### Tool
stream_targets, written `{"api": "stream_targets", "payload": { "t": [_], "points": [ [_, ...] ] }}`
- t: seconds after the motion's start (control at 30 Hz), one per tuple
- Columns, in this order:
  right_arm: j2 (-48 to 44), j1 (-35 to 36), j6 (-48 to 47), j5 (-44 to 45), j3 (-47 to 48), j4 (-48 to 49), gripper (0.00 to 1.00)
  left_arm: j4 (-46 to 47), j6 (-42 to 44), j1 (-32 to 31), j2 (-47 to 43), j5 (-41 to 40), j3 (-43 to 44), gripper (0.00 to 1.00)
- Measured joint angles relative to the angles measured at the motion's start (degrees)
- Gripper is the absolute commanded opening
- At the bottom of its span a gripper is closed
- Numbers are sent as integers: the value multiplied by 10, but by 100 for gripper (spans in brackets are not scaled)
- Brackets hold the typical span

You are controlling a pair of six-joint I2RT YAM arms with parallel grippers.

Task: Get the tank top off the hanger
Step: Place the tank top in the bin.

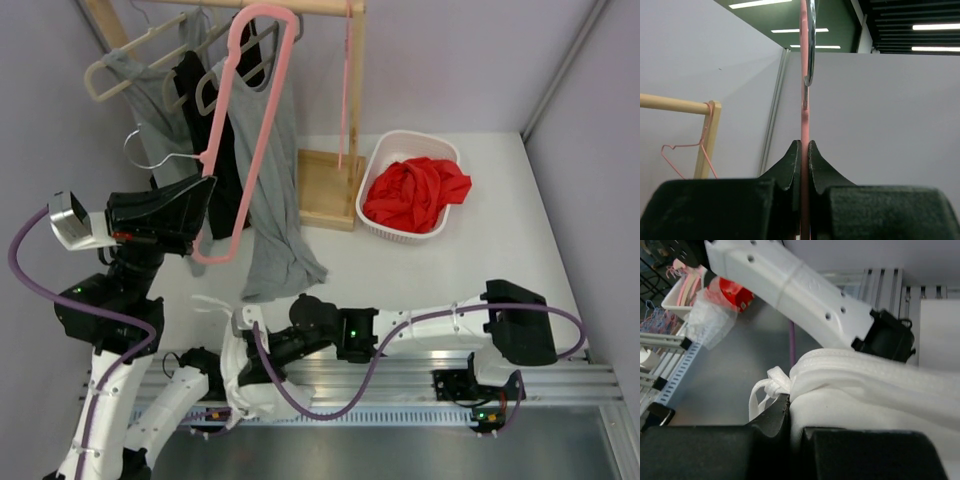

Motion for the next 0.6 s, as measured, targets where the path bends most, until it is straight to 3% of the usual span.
{"api": "stream_targets", "payload": {
  "t": [0.13,0.3,0.6],
  "points": [
    [-5,0,7,36,-57,-16,0,0,7,0,-1,-4,0,0],
    [-80,-10,22,174,-133,-61,0,-45,32,0,-6,-15,11,0],
    [-289,-195,70,463,-170,-120,0,-158,92,0,-64,-56,16,0]
  ]
}}
